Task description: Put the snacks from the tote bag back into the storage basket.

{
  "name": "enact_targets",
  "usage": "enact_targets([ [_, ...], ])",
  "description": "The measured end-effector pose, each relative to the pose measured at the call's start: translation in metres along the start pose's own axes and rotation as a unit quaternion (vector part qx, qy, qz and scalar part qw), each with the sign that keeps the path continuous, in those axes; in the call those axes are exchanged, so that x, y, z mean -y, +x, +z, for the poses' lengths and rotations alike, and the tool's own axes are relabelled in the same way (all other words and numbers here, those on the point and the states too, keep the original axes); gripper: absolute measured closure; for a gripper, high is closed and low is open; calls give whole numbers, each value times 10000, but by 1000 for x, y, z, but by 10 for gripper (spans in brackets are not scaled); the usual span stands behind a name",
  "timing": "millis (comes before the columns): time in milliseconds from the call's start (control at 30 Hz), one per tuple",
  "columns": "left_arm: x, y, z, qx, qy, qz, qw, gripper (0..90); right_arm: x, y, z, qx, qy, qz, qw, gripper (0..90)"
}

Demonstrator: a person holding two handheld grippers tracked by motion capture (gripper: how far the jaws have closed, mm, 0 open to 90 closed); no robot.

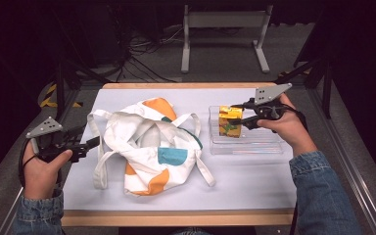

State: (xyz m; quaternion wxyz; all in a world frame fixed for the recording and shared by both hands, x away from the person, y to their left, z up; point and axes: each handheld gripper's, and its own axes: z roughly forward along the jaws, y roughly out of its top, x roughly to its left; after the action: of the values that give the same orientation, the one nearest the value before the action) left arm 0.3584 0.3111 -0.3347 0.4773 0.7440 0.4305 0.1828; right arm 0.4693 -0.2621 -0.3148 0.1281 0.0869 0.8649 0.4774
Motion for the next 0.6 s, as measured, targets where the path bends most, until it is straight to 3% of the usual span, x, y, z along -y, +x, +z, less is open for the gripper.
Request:
enact_targets([
  [600, 2, 0, -2, -54, 25, 9, 10000, 209, 20, -1, 16, -300, 115, 39, 9995, 507],
])
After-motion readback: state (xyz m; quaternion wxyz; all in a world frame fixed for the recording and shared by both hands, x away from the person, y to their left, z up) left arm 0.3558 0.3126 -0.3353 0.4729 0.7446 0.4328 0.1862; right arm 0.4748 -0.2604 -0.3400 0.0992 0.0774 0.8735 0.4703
